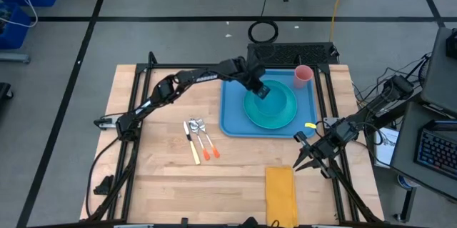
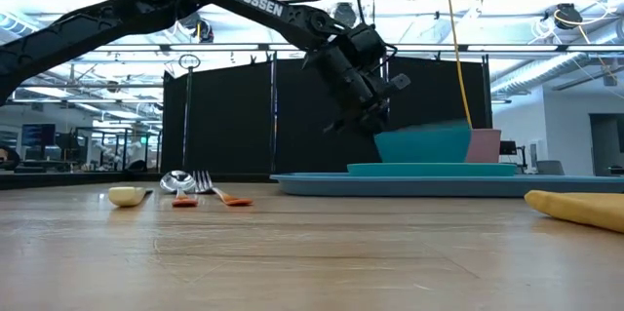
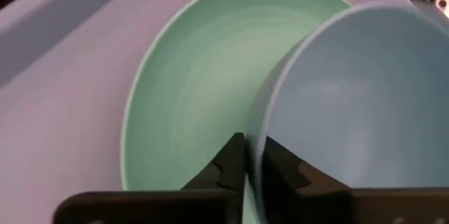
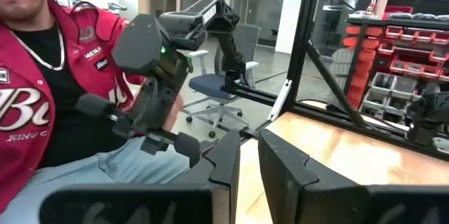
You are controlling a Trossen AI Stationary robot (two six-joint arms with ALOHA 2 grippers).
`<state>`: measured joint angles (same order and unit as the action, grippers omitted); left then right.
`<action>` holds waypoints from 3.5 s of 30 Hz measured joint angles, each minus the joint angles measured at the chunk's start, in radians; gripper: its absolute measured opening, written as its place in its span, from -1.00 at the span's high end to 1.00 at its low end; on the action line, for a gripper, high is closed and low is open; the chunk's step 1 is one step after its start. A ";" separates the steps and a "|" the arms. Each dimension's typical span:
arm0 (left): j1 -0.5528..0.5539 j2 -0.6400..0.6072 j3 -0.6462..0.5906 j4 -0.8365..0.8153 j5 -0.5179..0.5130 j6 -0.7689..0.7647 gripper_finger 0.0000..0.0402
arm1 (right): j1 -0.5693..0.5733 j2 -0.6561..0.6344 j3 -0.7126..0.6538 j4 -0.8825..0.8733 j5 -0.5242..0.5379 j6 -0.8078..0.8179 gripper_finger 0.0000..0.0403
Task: Set up tray
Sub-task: Put the blue bowl onto the blue tray, then put the orange napkin onto the blue tray
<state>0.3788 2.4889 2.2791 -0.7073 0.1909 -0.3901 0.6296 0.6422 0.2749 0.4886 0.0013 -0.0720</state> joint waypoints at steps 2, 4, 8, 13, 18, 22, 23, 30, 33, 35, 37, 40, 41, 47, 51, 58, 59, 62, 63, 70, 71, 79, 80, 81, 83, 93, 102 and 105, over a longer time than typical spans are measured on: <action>-0.003 0.000 0.000 0.000 -0.001 0.000 0.73 | 0.000 0.000 0.000 -0.002 0.000 0.000 0.79; -0.005 0.000 0.000 0.003 -0.003 -0.003 0.68 | 0.000 0.000 0.000 -0.001 0.000 0.000 0.79; -0.007 0.000 0.000 0.006 -0.005 -0.003 0.64 | 0.000 0.000 0.000 -0.001 -0.001 0.000 0.79; -0.007 -0.007 0.000 0.003 -0.006 0.006 0.63 | 0.000 0.000 0.000 -0.001 -0.001 0.000 0.79; -0.006 -0.018 0.000 0.006 -0.009 0.035 0.63 | 0.000 0.000 0.000 -0.003 -0.001 0.000 0.79; -0.006 -0.036 0.000 -0.018 -0.002 0.115 0.63 | 0.000 0.000 0.000 -0.007 0.000 0.000 0.79; -0.006 -0.047 0.000 -0.022 -0.002 0.137 0.63 | 0.000 0.000 0.000 -0.007 0.000 0.000 0.79; -0.046 -0.150 0.001 -0.104 -0.139 0.265 0.63 | 0.001 0.002 0.000 -0.011 0.049 0.000 0.79; -0.078 -0.199 0.001 -0.137 -0.170 0.317 0.64 | 0.001 0.009 0.000 -0.015 0.054 0.008 0.79; -0.096 -0.233 0.001 -0.154 -0.162 0.346 0.68 | 0.001 0.016 0.000 -0.015 0.054 0.014 0.79; -0.114 -0.257 0.001 -0.164 -0.148 0.376 0.78 | 0.001 0.025 0.000 -0.015 0.054 0.031 0.79; -0.142 -0.292 0.001 -0.224 -0.157 0.401 0.96 | 0.001 0.040 0.000 -0.013 0.060 0.049 0.79; -0.152 -0.304 0.001 -0.239 -0.167 0.413 0.96 | 0.001 0.044 0.000 -0.016 0.077 0.060 0.79; -0.229 -0.379 -0.063 -0.299 -0.146 0.498 0.98 | 0.000 0.091 0.000 -0.014 0.179 0.100 0.79; -0.282 -0.483 -0.254 -0.182 -0.106 0.520 0.94 | 0.001 0.138 0.000 -0.017 0.242 0.153 0.79; -0.371 -0.797 -0.851 0.314 -0.116 0.442 0.97 | 0.001 0.221 -0.001 0.015 0.264 0.221 0.79; -0.383 -0.844 -0.941 0.405 -0.122 0.423 0.96 | 0.001 0.227 -0.001 0.024 0.264 0.235 0.79; -0.417 -0.981 -1.191 0.645 -0.188 0.367 0.93 | 0.000 0.236 0.001 0.022 0.264 0.274 0.79; -0.430 -1.025 -1.262 0.709 -0.220 0.352 0.93 | 0.000 0.237 0.006 0.013 0.264 0.277 0.79; -0.516 -1.254 -1.622 1.020 -0.338 0.315 0.94 | -0.007 0.273 0.085 -0.100 0.275 0.283 0.79; -0.528 -1.274 -1.656 1.049 -0.345 0.309 0.92 | -0.011 0.283 0.104 -0.146 0.285 0.298 0.79; -0.652 -1.326 -1.814 1.214 -0.350 0.293 0.97 | -0.057 0.392 0.274 -0.437 0.232 0.421 0.79; -0.672 -1.325 -1.831 1.234 -0.349 0.293 0.98 | -0.060 0.400 0.292 -0.479 0.220 0.445 0.79; -0.688 -1.325 -1.849 1.264 -0.349 0.289 0.98 | -0.067 0.408 0.310 -0.520 0.203 0.470 0.79; -0.718 -1.325 -1.880 1.347 -0.353 0.279 0.96 | -0.080 0.423 0.341 -0.591 0.163 0.522 0.79; -0.826 -1.326 -1.968 1.444 -0.513 0.259 0.81 | -0.126 0.476 0.357 -0.666 -0.014 0.693 0.79; -0.836 -1.325 -1.970 1.446 -0.516 0.242 0.80 | -0.177 0.614 0.357 -0.699 -0.134 0.785 0.68; -0.836 -1.325 -1.970 1.445 -0.516 0.234 0.80 | -0.191 0.661 0.357 -0.693 -0.158 0.774 0.53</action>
<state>-0.4569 1.1637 0.3091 0.7381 -0.3248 -0.1561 0.4386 1.3035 0.6319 -0.2040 -0.1562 0.7022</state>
